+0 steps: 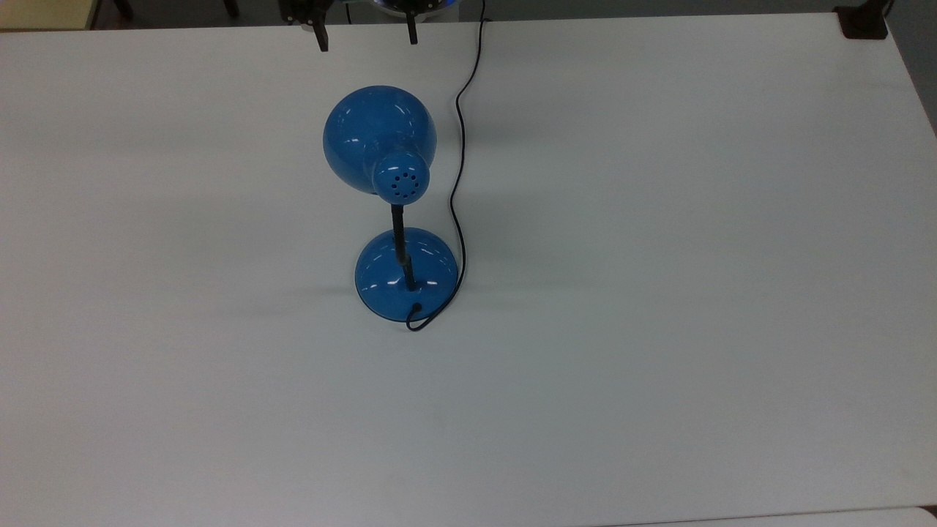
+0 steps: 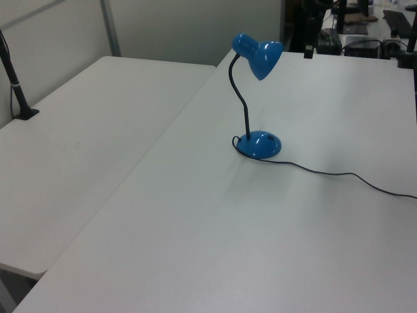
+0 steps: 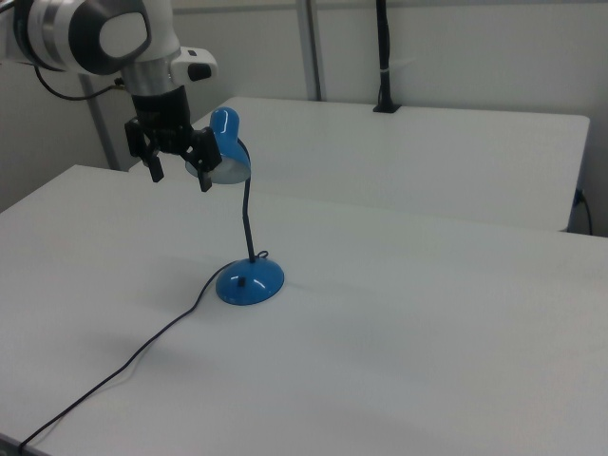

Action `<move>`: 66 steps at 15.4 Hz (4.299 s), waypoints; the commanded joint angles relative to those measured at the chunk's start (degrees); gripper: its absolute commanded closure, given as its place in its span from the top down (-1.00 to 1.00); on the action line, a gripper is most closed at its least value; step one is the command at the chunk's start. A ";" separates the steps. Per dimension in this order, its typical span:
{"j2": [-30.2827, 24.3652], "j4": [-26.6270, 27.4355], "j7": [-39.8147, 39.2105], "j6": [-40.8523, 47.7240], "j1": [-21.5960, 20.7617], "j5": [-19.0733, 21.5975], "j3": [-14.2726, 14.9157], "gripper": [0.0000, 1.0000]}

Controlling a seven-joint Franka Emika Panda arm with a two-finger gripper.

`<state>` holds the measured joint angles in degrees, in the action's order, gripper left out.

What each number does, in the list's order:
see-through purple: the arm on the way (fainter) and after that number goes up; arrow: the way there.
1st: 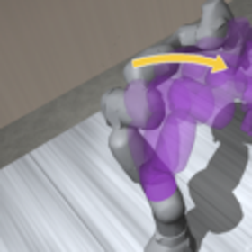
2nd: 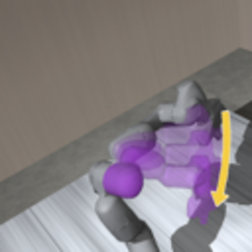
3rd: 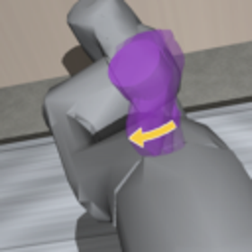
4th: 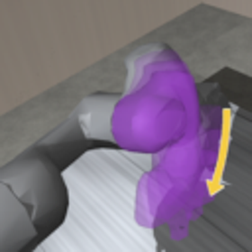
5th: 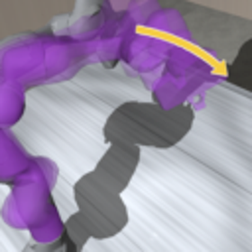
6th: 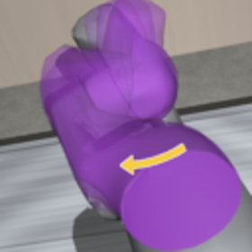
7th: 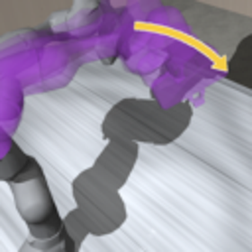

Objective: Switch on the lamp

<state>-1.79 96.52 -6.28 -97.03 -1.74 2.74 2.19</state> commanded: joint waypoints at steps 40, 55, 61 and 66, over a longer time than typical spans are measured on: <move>10.93 25.91 -0.76 -55.00 -0.72 -2.21 -0.87 -1.00; 16.55 23.10 1.62 -58.18 -1.86 -2.30 -1.66 -1.00; 16.73 23.18 1.53 -58.09 -1.86 -2.74 -1.83 -1.00; 16.91 23.36 1.53 -58.09 -1.86 -2.91 -1.83 -1.00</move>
<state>14.37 120.04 -5.56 -153.90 -3.22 -0.21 0.42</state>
